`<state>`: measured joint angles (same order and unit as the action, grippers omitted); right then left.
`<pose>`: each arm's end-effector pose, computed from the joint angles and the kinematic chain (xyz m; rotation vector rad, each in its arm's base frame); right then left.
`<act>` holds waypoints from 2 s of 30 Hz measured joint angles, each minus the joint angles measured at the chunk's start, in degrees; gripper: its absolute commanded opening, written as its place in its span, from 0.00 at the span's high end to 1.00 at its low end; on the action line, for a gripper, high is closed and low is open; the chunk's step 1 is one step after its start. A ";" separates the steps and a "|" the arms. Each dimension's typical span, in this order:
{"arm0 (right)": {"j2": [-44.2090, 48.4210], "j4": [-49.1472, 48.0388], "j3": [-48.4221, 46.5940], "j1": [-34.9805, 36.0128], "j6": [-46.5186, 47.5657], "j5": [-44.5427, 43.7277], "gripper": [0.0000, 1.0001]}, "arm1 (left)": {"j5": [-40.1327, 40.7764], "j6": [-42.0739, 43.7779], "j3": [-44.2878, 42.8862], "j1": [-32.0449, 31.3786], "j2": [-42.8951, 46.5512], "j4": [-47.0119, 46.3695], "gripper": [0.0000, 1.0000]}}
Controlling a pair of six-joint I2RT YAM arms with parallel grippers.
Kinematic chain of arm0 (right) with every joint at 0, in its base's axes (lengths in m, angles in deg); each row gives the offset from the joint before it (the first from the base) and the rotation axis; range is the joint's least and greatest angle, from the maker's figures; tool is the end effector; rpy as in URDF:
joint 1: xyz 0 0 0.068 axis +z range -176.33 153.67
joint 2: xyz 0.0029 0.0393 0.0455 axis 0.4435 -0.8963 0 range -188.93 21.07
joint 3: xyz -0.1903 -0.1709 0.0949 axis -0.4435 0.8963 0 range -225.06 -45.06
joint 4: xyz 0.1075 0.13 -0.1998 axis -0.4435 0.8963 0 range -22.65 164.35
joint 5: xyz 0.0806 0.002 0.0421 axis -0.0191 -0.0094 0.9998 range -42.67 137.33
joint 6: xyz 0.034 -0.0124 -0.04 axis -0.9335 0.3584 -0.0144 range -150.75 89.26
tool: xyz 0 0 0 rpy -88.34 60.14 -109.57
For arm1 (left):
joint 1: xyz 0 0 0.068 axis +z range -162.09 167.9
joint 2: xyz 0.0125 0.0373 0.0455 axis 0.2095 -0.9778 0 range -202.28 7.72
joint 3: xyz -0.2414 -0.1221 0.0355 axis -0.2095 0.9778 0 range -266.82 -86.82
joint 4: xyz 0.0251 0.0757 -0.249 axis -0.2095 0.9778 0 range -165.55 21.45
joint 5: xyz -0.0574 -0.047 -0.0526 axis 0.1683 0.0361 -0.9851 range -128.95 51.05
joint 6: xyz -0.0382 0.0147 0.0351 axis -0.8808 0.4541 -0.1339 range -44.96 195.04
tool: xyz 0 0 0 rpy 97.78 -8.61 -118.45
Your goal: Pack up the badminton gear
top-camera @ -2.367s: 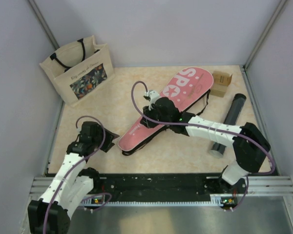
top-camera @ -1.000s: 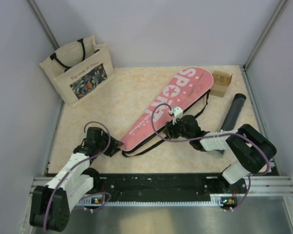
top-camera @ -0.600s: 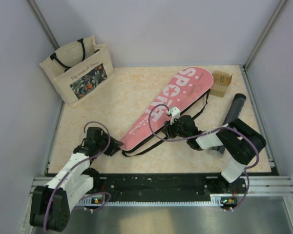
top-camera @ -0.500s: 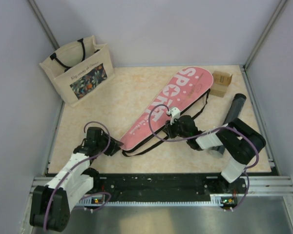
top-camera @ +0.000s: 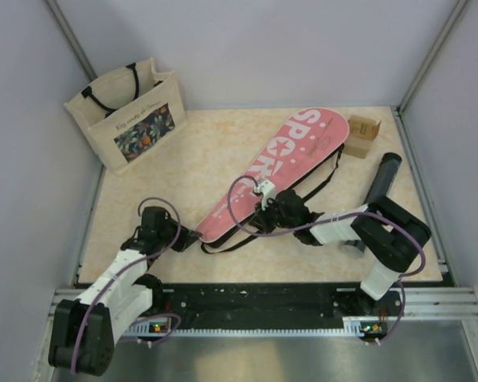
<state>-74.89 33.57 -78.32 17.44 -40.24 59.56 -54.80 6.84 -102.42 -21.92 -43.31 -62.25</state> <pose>0.2174 0.2188 0.1332 -0.7655 2.0201 0.7765 0.1558 -0.0370 0.1442 -1.1512 2.3408 -0.8994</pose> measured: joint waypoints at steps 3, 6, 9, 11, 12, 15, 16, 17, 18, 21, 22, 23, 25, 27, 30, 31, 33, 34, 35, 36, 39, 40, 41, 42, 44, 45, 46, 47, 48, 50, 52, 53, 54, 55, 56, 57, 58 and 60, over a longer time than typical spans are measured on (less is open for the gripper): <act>0.02 3.06 -3.28 4.96 -0.07 -0.04 1.00 | -0.02 -0.79 0.42 0.00 0.02 -0.83 1.00; -0.17 6.01 -6.69 9.46 -0.13 -0.72 1.00 | -0.22 -1.62 1.14 0.00 0.48 -1.88 1.00; -2.05 7.61 -10.14 12.57 -0.85 -2.05 1.00 | -0.20 -2.54 1.60 0.00 1.07 -2.21 1.00; -4.57 8.09 -12.72 14.82 -1.70 -2.62 1.00 | 0.09 -3.26 1.81 0.00 1.46 -2.25 1.00; -5.95 8.15 -13.84 15.80 -2.19 -2.69 1.00 | 0.57 -3.58 1.86 0.02 1.73 -2.21 1.00; -10.12 8.20 -16.59 18.38 -3.65 -2.25 1.00 | 2.49 -4.42 2.10 0.09 2.58 -2.16 1.00; -11.13 8.17 -17.18 18.93 -3.98 -2.01 1.00 | 3.15 -4.83 2.27 0.15 2.99 -2.19 1.00; -12.20 8.09 -17.86 19.52 -4.33 -1.66 1.00 | 3.54 -5.22 2.49 0.15 3.41 -2.21 1.00; -13.20 8.09 -18.64 20.09 -4.74 -1.38 1.00 | 3.89 -5.57 2.71 0.13 3.78 -2.21 1.00; -14.53 7.63 -19.78 20.70 -5.84 -1.40 1.00 | 5.27 -6.54 3.08 0.17 4.83 -2.05 1.00; -14.73 7.37 -20.00 20.70 -6.16 -1.40 1.00 | 5.55 -6.88 3.17 0.20 5.03 -2.05 1.00; -15.06 6.84 -20.24 20.70 -6.56 -1.49 1.00 | 6.10 -7.28 3.28 0.20 5.22 -2.10 1.00; -15.54 6.29 -20.52 20.76 -6.95 -1.81 1.00 | 6.80 -7.85 3.39 0.24 5.55 -2.10 1.00; -16.13 5.46 -20.65 20.92 -7.32 -2.34 1.00 | 7.15 -8.39 3.52 0.31 5.66 -2.25 1.00; -17.49 4.52 -22.01 21.00 -7.80 -2.71 1.00 | 8.33 -8.68 3.54 0.37 6.12 -2.45 1.00; -17.84 4.57 -22.43 21.05 -8.11 -2.75 1.00 | 9.07 -8.66 3.43 0.39 6.49 -1.99 1.00; -18.38 4.66 -23.21 21.35 -8.96 -3.37 1.00 | 10.27 -8.55 3.17 0.42 7.76 -0.50 1.00; -18.64 4.81 -23.63 21.64 -9.46 -3.85 1.00 | 10.78 -8.57 3.17 0.42 8.74 0.37 1.00; -18.91 5.18 -24.17 21.86 -9.88 -4.42 1.00 | 11.32 -8.68 3.17 0.42 9.79 1.18 1.00; -19.32 6.23 -25.20 22.16 -10.34 -5.27 1.00 | 11.89 -8.87 3.19 0.46 10.67 1.60 1.00; -20.72 8.22 -28.13 22.47 -11.93 -6.75 1.00 | 14.21 -9.97 3.50 0.68 12.63 2.23 1.00; -21.09 8.76 -28.89 22.51 -12.41 -6.95 1.00 | 14.95 -10.10 3.50 0.70 13.11 2.69 1.00; -21.31 9.27 -29.53 22.60 -12.85 -7.23 1.00 | 15.47 -10.29 3.50 0.70 13.64 3.13 1.00; -21.57 9.81 -30.12 22.75 -13.27 -7.65 1.00 | 15.98 -10.58 3.50 0.72 14.45 3.72 1.00; -22.01 10.58 -31.08 22.99 -13.84 -8.39 1.00 | 16.79 -11.34 3.50 0.76 16.33 4.96 1.00; -22.16 10.97 -31.50 23.10 -14.14 -8.72 1.00 | 17.07 -11.67 3.54 0.76 17.29 5.46 1.00; -22.34 11.19 -31.82 23.15 -14.29 -8.92 1.00 | 17.18 -12.00 3.63 0.76 18.08 5.77 1.00; -22.62 11.58 -32.46 23.21 -14.43 -9.16 1.00 | 17.49 -12.48 3.80 0.76 18.86 6.05 1.00; -23.04 12.55 -33.44 23.23 -14.58 -9.35 1.00 | 17.88 -12.96 4.02 0.76 19.45 6.21 1.00; -23.91 14.21 -35.50 23.26 -14.60 -9.38 0.98 | 18.84 -14.03 4.55 0.79 20.26 6.23 1.00; -25.16 16.02 -38.03 23.26 -14.56 -9.33 0.97 | 20.37 -14.93 4.85 0.79 20.65 6.08 1.00; -25.62 16.68 -38.99 23.26 -14.56 -9.33 0.96 | 21.00 -15.13 4.85 0.81 20.65 6.01 1.00; -26.18 17.70 -40.30 23.26 -14.56 -9.33 0.95 | 21.81 -15.41 4.85 0.81 20.68 5.97 1.00; -26.51 18.32 -41.07 23.26 -14.53 -9.31 0.92 | 22.27 -15.58 4.85 0.81 20.79 5.99 1.00; -26.75 19.02 -41.72 23.26 -14.56 -9.31 0.88 | 22.67 -15.69 4.83 0.81 20.92 6.08 1.00; -26.82 19.52 -42.07 23.26 -14.51 -9.31 0.83 | 22.88 -15.72 4.79 0.81 20.92 6.23 1.00; -26.84 19.78 -42.23 23.26 -14.45 -9.22 0.78 | 22.95 -15.72 4.70 0.81 20.92 6.34 1.00; -26.84 19.76 -42.23 23.28 -14.34 -8.87 0.68 | 22.95 -15.67 4.39 0.79 20.92 6.82 0.91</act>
<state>-101.73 53.33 -120.55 40.72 -54.58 50.68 -31.85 -8.84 -98.03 -21.13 -22.39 -55.43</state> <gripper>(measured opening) 0.197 0.024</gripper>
